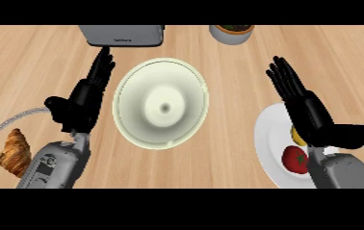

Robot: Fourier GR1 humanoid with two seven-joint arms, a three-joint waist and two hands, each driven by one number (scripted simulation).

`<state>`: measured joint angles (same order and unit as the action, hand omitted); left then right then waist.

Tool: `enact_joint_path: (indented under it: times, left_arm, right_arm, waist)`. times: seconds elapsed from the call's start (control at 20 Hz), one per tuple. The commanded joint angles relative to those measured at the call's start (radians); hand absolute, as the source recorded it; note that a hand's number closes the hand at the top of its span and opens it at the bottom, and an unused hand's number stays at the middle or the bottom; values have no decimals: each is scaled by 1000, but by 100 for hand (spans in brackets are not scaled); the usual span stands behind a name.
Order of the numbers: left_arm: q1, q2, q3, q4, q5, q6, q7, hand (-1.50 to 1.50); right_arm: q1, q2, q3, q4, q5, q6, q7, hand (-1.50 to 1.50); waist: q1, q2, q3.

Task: Pick the tomato from the plate and place it in the bowl

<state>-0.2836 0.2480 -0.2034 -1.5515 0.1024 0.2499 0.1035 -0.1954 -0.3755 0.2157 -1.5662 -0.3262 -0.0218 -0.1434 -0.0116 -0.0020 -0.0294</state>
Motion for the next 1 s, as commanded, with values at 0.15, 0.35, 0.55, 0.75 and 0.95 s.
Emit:
enact_joint_path:
  times: [0.15, 0.35, 0.55, 0.75, 0.95]
  left_arm:
    - [61, 96, 64, 21, 52, -79, 54, 0]
    - [106, 110, 65, 43, 81, -113, 78, 0]
    - [109, 164, 133, 74, 184, -223, 101, 0]
    - [96, 160, 122, 33, 174, -236, 126, 0]
    - [98, 197, 154, 80, 191, -302, 79, 0]
  right_arm:
    - [175, 29, -194, 49, -8, -263, 38, 150]
    - [300, -211, -157, 162, 359, -402, 28, 150]
    - [445, 145, -135, 19, 334, -673, -171, -150]
    - [559, 172, -50, -154, 473, -791, -182, -150]
    - [619, 59, -6, -274, 705, -859, 164, -150]
  waist:
    - [-21, 0, 29]
    - [-33, 14, 14]
    - [-21, -2, 28]
    - [-5, -2, 28]
    - [-3, 3, 23]
